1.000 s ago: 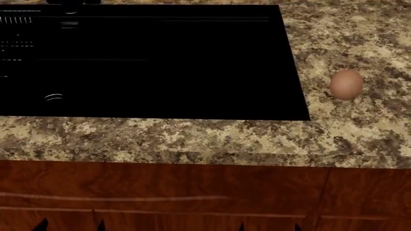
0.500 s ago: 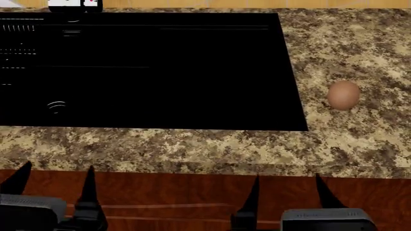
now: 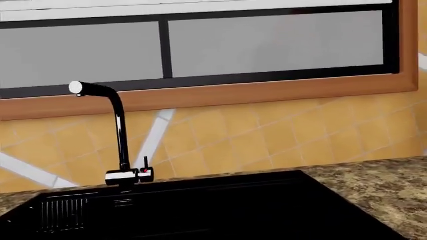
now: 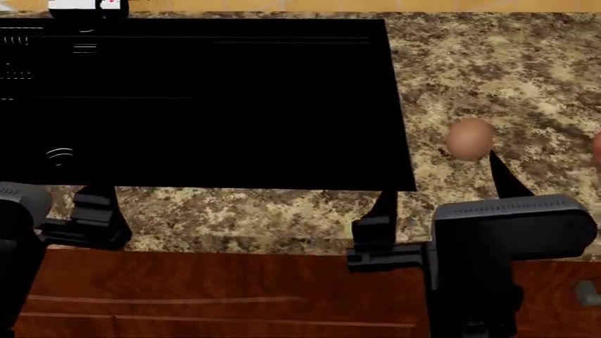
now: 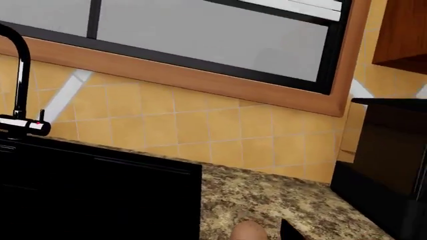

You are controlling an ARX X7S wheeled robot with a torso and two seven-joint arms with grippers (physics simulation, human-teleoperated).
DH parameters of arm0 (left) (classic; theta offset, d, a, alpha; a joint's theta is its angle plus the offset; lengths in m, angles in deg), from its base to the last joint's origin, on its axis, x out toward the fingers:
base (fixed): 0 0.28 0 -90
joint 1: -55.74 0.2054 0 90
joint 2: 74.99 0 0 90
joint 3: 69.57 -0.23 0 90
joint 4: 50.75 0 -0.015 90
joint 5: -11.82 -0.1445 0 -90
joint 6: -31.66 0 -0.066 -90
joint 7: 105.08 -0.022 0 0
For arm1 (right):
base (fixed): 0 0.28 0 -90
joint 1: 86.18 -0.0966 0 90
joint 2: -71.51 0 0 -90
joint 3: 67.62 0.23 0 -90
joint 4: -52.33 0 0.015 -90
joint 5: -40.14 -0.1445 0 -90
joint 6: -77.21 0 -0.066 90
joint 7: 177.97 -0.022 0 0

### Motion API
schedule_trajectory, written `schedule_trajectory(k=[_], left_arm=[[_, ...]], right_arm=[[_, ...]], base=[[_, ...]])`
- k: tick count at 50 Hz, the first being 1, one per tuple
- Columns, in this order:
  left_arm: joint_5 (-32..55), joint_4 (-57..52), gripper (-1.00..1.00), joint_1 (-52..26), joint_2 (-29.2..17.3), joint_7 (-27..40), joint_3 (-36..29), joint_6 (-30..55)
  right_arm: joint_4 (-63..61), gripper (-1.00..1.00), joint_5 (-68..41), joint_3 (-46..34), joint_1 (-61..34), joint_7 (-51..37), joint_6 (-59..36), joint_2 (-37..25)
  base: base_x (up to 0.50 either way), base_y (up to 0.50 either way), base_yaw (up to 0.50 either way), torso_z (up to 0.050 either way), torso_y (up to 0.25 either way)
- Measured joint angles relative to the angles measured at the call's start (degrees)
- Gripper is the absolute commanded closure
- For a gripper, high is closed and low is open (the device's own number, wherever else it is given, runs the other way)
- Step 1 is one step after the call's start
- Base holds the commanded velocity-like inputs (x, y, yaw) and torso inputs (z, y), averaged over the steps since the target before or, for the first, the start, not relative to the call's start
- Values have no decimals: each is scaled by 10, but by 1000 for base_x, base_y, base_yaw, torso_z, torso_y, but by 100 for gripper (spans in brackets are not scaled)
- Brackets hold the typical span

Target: Place the eggs and milk next to the bowl.

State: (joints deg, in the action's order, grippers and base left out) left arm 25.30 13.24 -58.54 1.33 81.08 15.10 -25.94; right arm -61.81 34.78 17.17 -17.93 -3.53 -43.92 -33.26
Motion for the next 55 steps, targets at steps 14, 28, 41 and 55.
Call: schedule_trajectory(k=[14, 28, 41, 55], left_arm=[[3, -2, -100, -12, 1, 4, -9, 4], [11, -3, -100, -11, 1, 5, -15, 0], [15, -5, -100, -7, -3, 8, -14, -5], [20, -12, -100, -6, -7, 13, -12, -6]], right_arm=[[-16, -100, -7, 10, -4, -3, -13, -8], [-25, -100, -6, 8, 2, -8, -18, -14], [-26, -100, -10, -6, 4, -7, -21, -14], [-36, -100, -15, -13, 7, -8, -29, -17]], base=[[0, -500, 0, 0, 0], [0, -393, 0, 0, 0], [423, 0, 0, 0, 0], [500, 0, 0, 0, 1]])
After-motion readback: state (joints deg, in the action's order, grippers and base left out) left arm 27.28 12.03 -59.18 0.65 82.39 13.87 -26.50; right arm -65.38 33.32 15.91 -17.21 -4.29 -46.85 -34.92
